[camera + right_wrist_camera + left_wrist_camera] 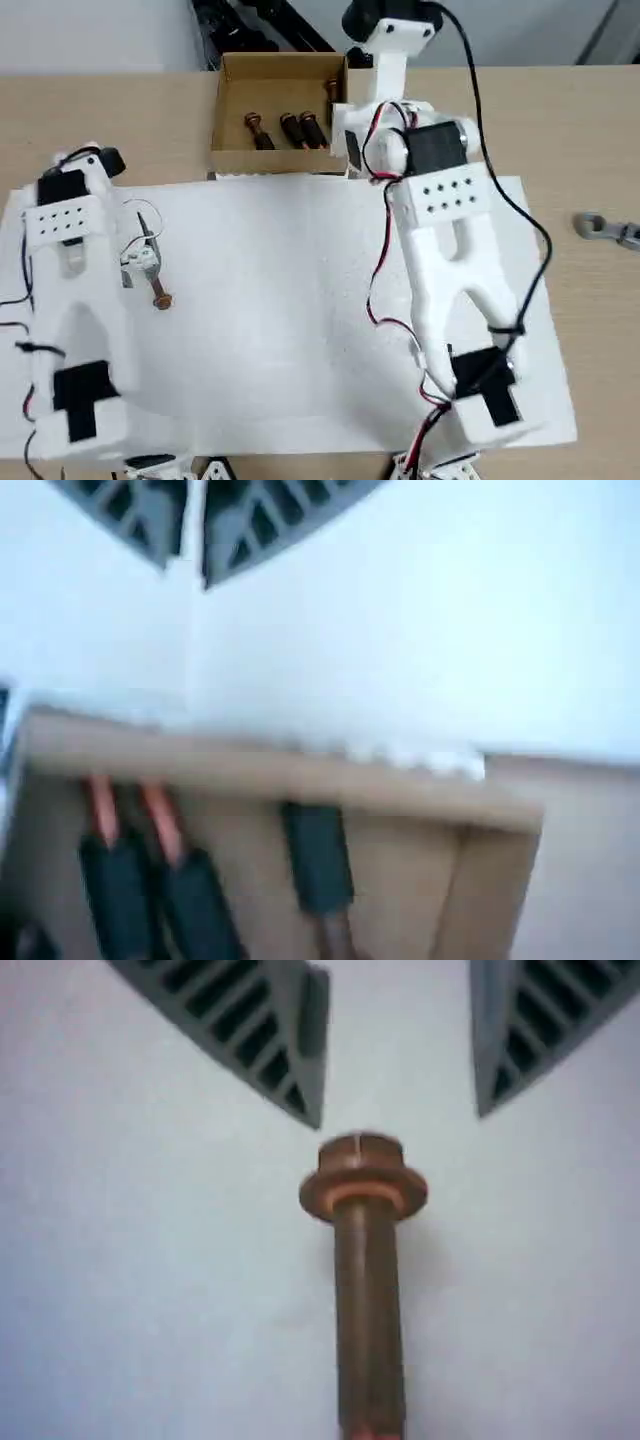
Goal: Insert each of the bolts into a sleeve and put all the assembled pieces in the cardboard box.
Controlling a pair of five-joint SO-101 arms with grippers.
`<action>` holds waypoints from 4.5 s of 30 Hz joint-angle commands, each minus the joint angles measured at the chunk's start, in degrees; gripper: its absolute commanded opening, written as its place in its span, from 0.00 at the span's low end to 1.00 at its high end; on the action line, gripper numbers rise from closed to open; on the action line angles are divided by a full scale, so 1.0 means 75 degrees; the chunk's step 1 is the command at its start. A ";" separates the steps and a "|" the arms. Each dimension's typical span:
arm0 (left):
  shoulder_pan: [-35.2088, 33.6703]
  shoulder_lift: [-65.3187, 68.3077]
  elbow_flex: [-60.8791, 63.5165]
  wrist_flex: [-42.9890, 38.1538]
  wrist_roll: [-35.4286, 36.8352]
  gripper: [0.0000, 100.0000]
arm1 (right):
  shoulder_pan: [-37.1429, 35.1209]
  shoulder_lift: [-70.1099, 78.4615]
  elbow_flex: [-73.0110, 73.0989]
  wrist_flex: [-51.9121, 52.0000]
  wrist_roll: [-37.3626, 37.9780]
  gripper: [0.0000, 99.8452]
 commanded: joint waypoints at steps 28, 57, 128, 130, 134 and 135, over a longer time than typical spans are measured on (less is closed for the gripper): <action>-0.0012 0.0504 0.0440 -0.1313 0.0270 0.15 | 0.0076 -0.1788 -0.0316 0.1401 -0.0059 0.01; 0.0035 0.0516 0.1565 -0.2813 0.0527 0.15 | 0.0076 -0.1799 -0.0316 0.1612 -0.0070 0.01; 0.2086 0.2438 -0.3862 0.0879 -1.1733 0.01 | 0.0088 -0.1893 -0.0316 0.1553 -0.0059 0.01; 0.2239 0.2438 -0.3382 0.0867 -1.2167 0.01 | 0.0088 -0.2045 -0.0316 0.1436 -0.0070 0.01; 0.2426 0.2438 -0.2690 0.0867 -1.2835 0.01 | 0.0088 -0.2362 -0.0316 0.1178 -0.0047 0.01; 0.2438 0.2438 -0.2561 0.0856 -1.2964 0.01 | 0.0088 -0.2409 -0.0316 0.1190 -0.0047 0.01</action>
